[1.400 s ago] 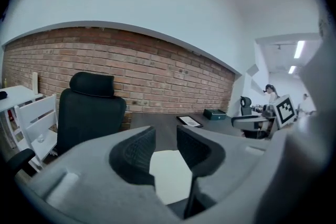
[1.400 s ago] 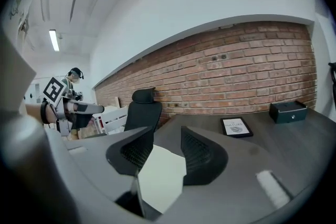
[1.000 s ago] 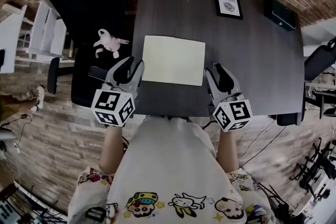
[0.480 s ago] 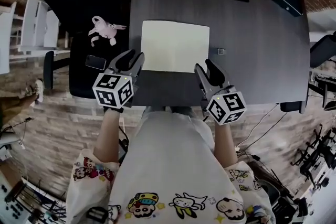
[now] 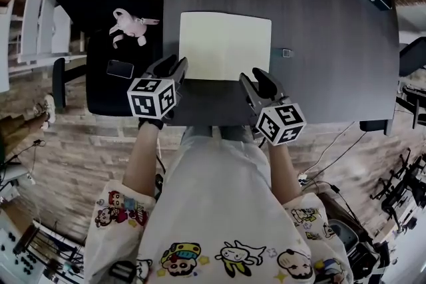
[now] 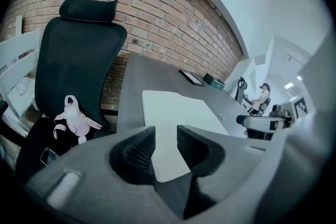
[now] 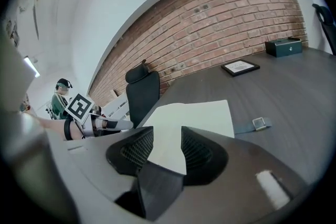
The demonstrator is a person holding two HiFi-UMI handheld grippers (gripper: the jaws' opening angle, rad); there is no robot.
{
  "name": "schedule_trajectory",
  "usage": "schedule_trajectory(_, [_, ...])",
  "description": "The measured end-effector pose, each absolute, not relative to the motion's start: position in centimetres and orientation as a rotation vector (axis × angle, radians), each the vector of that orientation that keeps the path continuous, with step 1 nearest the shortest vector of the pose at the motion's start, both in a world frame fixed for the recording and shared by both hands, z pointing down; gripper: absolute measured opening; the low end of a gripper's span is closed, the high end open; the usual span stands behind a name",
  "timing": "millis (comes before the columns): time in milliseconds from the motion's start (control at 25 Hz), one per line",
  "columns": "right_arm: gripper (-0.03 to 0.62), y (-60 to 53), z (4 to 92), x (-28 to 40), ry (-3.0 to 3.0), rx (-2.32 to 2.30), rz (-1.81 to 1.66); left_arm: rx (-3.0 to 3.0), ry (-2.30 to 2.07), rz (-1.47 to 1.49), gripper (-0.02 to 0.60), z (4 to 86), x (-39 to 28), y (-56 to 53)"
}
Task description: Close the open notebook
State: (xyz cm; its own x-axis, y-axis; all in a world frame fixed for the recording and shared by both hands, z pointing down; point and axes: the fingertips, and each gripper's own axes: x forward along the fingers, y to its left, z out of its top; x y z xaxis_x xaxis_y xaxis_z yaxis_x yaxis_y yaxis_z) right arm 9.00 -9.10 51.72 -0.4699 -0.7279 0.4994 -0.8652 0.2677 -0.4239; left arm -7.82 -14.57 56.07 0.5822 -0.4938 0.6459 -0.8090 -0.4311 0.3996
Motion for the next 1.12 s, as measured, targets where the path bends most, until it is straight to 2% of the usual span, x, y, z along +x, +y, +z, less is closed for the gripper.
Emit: schedule_trajectory(1120, [0.167, -7.8, 56.1, 8.2, -2.264, 1.529, 1.551, 1.845, -1.125, 0.609, 0.129, 60.7, -7.5, -15.0])
